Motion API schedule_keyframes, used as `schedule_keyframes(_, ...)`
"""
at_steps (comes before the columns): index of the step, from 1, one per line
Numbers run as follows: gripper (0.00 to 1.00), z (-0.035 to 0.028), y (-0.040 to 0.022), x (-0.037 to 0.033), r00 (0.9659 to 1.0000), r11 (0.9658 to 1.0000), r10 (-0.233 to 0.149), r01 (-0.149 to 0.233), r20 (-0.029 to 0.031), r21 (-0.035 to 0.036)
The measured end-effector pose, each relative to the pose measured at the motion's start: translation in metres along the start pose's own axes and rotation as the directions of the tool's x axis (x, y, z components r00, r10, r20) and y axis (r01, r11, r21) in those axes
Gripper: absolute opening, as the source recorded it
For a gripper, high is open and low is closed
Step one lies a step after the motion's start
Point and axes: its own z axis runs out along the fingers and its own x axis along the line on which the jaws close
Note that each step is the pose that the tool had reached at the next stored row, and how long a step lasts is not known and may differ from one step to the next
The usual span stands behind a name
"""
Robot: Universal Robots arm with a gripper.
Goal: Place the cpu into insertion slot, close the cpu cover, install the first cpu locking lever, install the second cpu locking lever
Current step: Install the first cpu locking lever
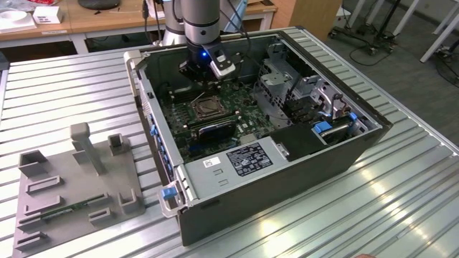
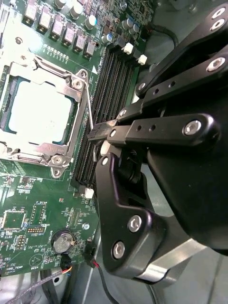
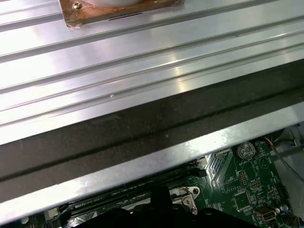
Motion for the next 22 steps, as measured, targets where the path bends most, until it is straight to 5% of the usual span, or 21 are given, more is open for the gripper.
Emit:
schedule_keyframes(7,0.11,-0.0010,0.0001,-0.0001,1.0000,1.0000,0.000,0.000,-0.0002,0.0001)
schedule_keyframes(17,0.11,-0.0151,0.0026,-0.0013,1.0000,1.0000,0.000,0.000,-0.0001,0.0000)
schedule_keyframes(22,0.11,-0.0152,0.0018,0.0013,1.0000,1.0000,-0.002,0.002,0.0032,-0.0021)
